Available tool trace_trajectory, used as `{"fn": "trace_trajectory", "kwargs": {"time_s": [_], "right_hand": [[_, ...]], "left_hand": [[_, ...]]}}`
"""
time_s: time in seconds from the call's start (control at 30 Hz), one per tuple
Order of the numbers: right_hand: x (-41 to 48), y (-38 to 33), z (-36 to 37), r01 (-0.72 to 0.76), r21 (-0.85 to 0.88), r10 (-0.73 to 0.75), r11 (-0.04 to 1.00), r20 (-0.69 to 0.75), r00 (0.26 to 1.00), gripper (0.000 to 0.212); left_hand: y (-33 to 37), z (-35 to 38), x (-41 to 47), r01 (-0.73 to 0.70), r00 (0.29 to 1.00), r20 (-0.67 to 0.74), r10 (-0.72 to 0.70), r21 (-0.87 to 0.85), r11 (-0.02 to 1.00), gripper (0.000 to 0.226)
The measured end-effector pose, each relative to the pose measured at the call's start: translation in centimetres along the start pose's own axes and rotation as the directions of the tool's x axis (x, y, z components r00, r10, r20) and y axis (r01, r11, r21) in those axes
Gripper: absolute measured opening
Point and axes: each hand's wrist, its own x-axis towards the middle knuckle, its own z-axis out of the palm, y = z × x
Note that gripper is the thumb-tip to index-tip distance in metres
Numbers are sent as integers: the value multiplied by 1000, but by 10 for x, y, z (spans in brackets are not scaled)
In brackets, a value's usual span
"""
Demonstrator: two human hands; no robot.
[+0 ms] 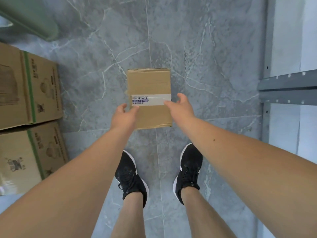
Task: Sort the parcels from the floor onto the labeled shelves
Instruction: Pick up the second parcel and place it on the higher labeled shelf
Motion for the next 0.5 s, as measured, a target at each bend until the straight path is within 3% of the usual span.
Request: {"fn": "trace_trajectory", "kwargs": {"time_s": [0.33, 0.5], "right_hand": [[49, -1, 7, 22, -32, -19, 999, 103, 995, 87], [45, -3, 14, 31, 31, -35, 999, 138, 990, 63]], "left_hand": [[10, 21, 45, 58, 998, 26, -56, -111, 992, 63], [15, 33, 38, 81, 997, 9, -82, -219, 972, 47]]}}
